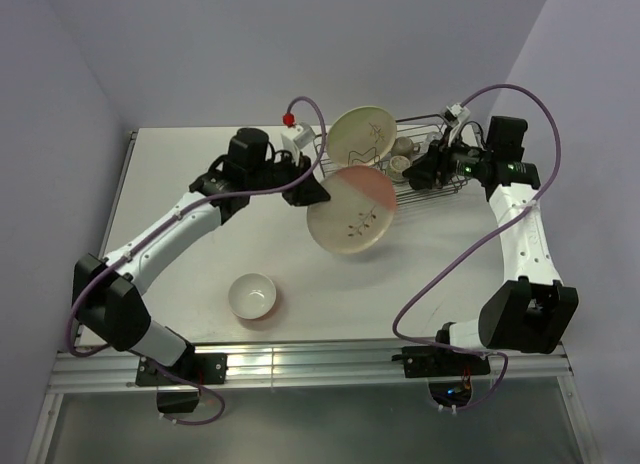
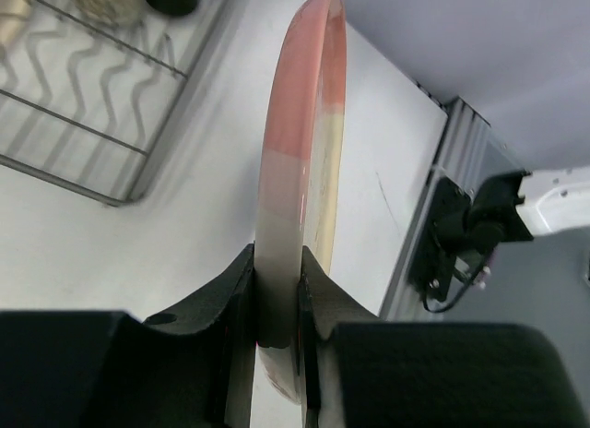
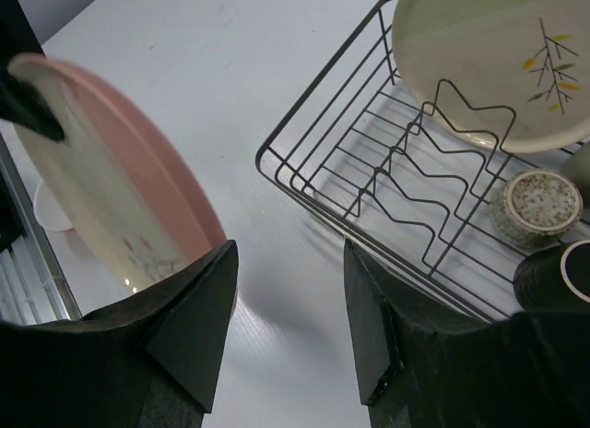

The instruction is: Load the mixed dishes into the dish rack

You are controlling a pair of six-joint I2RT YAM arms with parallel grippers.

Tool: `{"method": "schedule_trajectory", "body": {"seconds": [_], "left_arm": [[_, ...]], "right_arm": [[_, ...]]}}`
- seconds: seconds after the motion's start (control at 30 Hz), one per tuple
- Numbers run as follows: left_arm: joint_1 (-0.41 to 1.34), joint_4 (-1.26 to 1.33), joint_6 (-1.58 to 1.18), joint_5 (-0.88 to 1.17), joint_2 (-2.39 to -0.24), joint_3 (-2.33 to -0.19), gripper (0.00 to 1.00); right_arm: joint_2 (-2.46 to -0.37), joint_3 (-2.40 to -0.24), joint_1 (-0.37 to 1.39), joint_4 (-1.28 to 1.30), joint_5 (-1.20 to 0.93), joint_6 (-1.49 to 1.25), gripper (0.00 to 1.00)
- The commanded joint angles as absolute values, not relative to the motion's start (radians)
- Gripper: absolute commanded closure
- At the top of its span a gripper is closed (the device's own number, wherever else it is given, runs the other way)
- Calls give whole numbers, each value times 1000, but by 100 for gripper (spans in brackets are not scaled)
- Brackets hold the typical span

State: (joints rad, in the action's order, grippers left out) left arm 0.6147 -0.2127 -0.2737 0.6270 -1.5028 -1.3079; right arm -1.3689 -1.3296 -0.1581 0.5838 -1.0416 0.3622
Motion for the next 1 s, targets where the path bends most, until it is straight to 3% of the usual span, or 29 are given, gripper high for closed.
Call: {"method": "schedule_trajectory", "body": {"seconds": [0.0,0.4,0.97], "left_arm": [[575,-149,-250,667,-1503,-1475,100],[492,-190,-209,608,-1687,-1772,100],[431,24,-130,497,-1739,-1790,100]], "right_arm": [[-1348,-1358,-186,526,-1071,316,43],[-1367,-1362,-259,537,-1137,342,42],[-1374,-1313,-276,535,-1164,353,42]]}}
